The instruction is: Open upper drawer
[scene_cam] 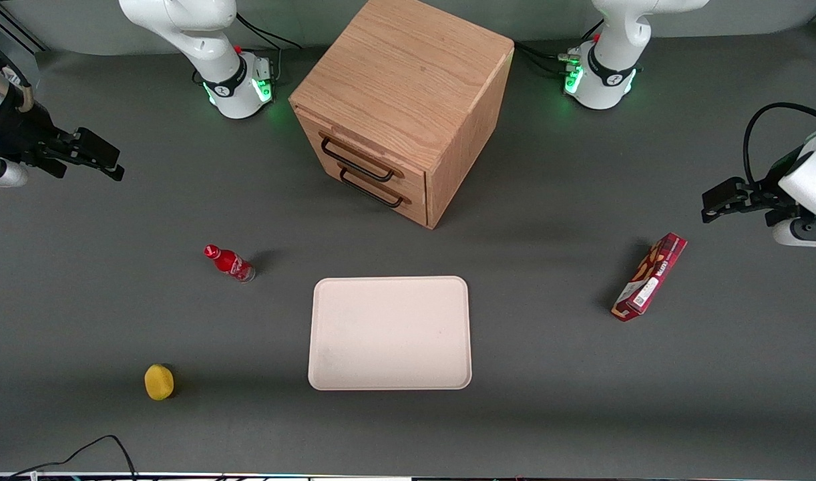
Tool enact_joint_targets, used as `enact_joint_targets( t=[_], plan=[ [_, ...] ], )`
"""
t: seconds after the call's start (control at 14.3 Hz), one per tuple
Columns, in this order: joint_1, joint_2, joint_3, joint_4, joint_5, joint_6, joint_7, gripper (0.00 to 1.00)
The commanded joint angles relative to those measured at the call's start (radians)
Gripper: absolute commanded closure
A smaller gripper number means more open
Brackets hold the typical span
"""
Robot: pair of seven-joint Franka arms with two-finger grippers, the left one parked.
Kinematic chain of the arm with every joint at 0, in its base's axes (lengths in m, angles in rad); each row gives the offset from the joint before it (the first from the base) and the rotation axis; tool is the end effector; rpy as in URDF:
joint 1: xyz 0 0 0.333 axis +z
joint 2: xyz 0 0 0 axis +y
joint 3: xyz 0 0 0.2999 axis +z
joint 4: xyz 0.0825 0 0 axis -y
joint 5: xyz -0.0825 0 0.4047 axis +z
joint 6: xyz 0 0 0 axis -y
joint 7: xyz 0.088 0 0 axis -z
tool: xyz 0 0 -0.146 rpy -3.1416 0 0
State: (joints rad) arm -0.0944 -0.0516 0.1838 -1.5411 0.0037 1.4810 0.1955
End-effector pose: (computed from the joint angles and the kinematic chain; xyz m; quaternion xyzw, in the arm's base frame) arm 0.5481 0.0521 0.6046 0.9986 -0.0530 -0.0042 0.0035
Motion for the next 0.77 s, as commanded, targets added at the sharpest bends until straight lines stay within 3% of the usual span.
enact_joint_targets(
  t=[0.0,0.7],
  plan=[
    [-0.001,0.0,-0.004,0.019,0.004,-0.036,-0.022,0.0],
    [0.012,0.001,0.014,0.067,-0.019,-0.045,-0.054,0.0]
  ],
)
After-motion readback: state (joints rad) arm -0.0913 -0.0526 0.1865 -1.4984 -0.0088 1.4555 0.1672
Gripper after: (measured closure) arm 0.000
